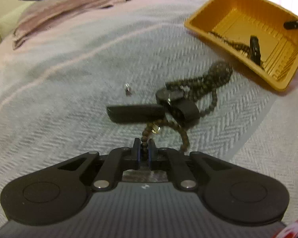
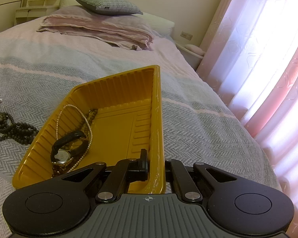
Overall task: Organize jewelry
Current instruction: 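Grasp a dark bead strand from the pile with the left gripper, then lower the dark bead strand into the tray and open the left gripper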
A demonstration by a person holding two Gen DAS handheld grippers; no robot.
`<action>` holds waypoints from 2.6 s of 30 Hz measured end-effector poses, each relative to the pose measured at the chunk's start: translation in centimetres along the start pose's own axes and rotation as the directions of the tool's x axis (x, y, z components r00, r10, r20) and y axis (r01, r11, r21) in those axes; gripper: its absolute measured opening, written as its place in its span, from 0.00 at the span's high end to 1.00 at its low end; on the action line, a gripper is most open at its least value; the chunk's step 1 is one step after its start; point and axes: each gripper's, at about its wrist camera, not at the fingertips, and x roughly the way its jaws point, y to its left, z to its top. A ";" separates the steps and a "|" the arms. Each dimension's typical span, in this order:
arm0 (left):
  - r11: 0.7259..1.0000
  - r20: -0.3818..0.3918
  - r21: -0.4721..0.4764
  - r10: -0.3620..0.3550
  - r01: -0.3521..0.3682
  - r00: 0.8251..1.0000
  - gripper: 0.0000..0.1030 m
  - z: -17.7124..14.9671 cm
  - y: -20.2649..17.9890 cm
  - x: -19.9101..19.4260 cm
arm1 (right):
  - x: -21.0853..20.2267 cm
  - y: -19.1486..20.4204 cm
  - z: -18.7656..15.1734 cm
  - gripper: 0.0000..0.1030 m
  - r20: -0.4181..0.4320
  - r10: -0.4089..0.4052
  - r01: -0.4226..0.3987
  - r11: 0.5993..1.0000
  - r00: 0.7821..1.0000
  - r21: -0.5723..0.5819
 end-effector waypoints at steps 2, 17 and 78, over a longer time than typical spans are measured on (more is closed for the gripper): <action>1.000 0.023 -0.005 0.002 -0.002 1.000 0.94 0.4 0.4 -1.0 | 0.0 0.0 0.0 0.96 0.001 0.000 0.000 1.000 1.000 0.000; 0.998 0.141 0.057 -0.018 0.010 0.990 0.94 5.1 -0.1 -5.6 | 0.0 0.0 0.0 0.97 0.000 -0.002 0.002 1.000 1.000 0.002; 0.943 0.196 0.168 -0.318 0.287 0.928 0.70 14.6 -11.8 -0.7 | -0.3 -0.2 -0.1 0.96 0.009 0.012 -0.012 1.000 1.000 0.012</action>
